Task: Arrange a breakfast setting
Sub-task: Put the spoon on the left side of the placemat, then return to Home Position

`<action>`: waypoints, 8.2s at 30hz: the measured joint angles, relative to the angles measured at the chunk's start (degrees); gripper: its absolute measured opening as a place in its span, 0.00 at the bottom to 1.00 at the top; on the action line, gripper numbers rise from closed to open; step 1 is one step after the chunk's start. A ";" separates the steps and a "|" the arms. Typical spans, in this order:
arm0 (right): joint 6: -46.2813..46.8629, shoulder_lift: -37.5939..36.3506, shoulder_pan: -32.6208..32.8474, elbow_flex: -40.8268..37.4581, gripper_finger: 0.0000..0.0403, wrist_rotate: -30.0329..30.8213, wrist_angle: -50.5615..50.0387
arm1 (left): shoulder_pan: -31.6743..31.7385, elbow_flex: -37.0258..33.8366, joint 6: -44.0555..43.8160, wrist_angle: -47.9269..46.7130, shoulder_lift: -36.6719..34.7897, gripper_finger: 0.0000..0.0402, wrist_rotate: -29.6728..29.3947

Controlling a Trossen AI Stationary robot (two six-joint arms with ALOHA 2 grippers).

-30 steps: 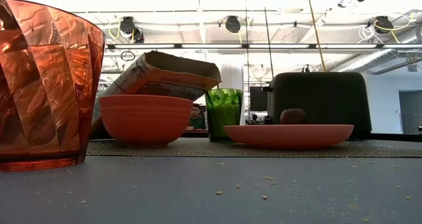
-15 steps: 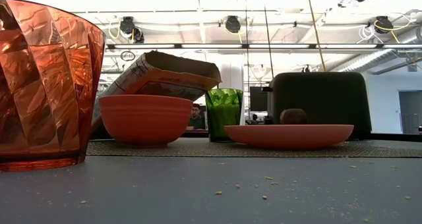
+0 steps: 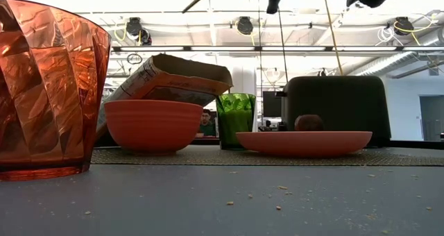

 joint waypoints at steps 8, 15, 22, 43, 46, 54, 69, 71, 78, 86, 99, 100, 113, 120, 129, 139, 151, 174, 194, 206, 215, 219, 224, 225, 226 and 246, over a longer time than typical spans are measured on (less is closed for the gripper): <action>0.36 0.00 0.02 0.00 0.05 -0.18 -5.12 | 0.40 -0.02 0.65 -1.10 3.57 0.42 -0.34; 1.35 0.00 0.02 0.00 0.05 -0.20 -9.97 | 0.33 -0.02 -1.02 -2.20 3.41 0.42 -0.30; 3.51 0.00 0.04 0.00 0.05 -0.11 -8.67 | -0.01 -0.02 -5.03 -4.48 3.37 0.42 -6.30; 6.37 0.00 -0.05 0.00 0.05 16.47 0.93 | -0.83 -0.09 0.06 -2.89 5.82 0.42 -34.72; 6.71 0.02 -0.04 0.00 0.05 19.61 2.16 | -0.74 -0.08 2.72 -2.35 6.44 0.42 -37.27; 7.78 0.03 -0.17 0.00 0.05 22.22 5.20 | -0.39 -0.03 9.30 5.19 9.24 0.42 -44.05; 5.59 0.02 -0.20 0.00 0.05 24.41 4.74 | -0.39 -0.07 11.91 9.13 9.93 0.29 -46.56; 5.59 0.02 -0.20 0.00 0.05 24.40 4.74 | -0.39 -0.07 11.94 9.13 9.93 0.24 -46.53; 5.57 0.02 -0.20 0.00 0.05 24.35 4.64 | -0.39 -0.07 13.26 8.92 9.93 0.12 -46.60; 5.63 0.02 -0.20 0.00 0.05 24.02 4.65 | -0.44 -0.07 14.93 8.86 9.93 0.08 -46.02; 5.59 0.02 -0.20 0.00 0.13 23.93 4.74 | -0.35 -0.07 14.00 9.24 9.86 0.07 -46.97; 5.59 0.03 -0.20 0.00 0.14 23.86 4.75 | -0.35 -0.07 14.01 9.22 9.86 0.07 -46.97; 4.54 0.02 -0.31 0.00 0.34 20.72 4.78 | -0.37 -0.07 14.06 9.02 9.82 0.07 -46.66; 0.40 -0.26 -0.26 0.00 0.47 20.63 4.43 | -0.37 -0.07 12.92 8.65 8.38 0.07 -46.42; -5.46 -5.44 -0.15 0.00 0.52 20.66 -3.69 | -0.61 -0.07 3.09 -1.26 1.29 0.07 -43.83; -5.55 -12.32 -0.15 0.00 0.52 20.76 -16.63 | -3.55 0.00 -34.00 -30.11 -8.71 0.07 -17.85; -5.54 -13.29 -0.15 0.00 0.52 20.74 -18.12 | -18.15 -2.17 -63.83 -47.26 -10.78 0.07 -5.51; -5.54 -13.29 -0.15 0.00 0.52 20.74 -18.04 | -22.52 -43.17 -77.22 -12.81 -10.84 0.07 15.43; -5.54 -13.29 -0.15 -0.02 0.52 20.71 -18.06 | -9.84 -59.79 -74.56 6.00 -10.99 0.07 15.27; -5.54 -13.29 -0.15 -0.02 0.52 20.71 -18.06 | -8.79 -60.76 -78.94 13.68 -10.97 0.07 12.64; -5.54 -13.29 -0.15 -0.03 0.52 20.71 -18.06 | -8.79 -60.76 -89.57 13.22 -10.97 0.07 8.85; -5.54 -13.29 -0.15 -0.04 0.52 20.71 -18.04 | -8.81 -60.76 -91.69 13.20 -10.97 0.07 8.08; -5.52 -13.29 -0.15 -0.04 0.52 20.71 -18.06 | -8.79 -60.71 -93.13 12.48 -10.97 0.15 7.28; -5.54 -13.29 -0.15 -0.04 0.52 20.71 -18.06 | -8.79 -60.68 -93.12 12.39 -10.97 0.17 7.18; -5.54 -13.29 -0.15 -0.04 0.52 20.71 -18.06 | -8.79 -60.68 -93.06 12.38 -10.97 0.19 7.13; -5.53 -13.27 -0.15 -0.04 0.52 20.71 -18.06 | -9.05 -60.81 -84.31 10.77 -14.12 0.29 11.64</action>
